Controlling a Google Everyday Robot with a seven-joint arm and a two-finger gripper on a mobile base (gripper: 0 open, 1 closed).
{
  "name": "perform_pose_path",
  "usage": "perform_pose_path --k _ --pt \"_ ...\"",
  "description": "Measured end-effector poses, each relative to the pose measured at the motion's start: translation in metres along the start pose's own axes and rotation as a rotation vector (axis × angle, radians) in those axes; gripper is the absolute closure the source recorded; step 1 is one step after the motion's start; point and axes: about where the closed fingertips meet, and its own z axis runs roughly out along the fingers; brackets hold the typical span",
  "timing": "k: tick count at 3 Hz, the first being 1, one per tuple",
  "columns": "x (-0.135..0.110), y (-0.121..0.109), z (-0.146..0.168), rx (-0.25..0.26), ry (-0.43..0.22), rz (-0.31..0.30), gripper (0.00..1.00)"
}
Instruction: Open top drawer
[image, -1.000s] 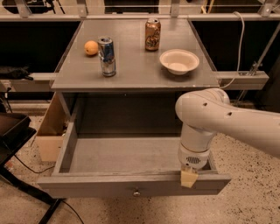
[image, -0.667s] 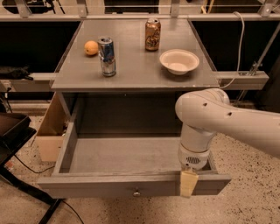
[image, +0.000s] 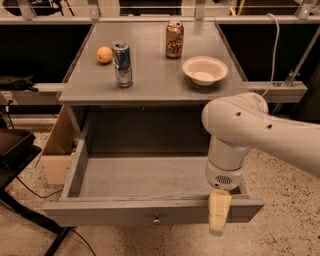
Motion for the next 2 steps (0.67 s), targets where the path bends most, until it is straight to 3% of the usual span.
perform_pose_path --k 2 --pt "0.011 0.043 -0.103 0.140 0.002 0.016 0.00"
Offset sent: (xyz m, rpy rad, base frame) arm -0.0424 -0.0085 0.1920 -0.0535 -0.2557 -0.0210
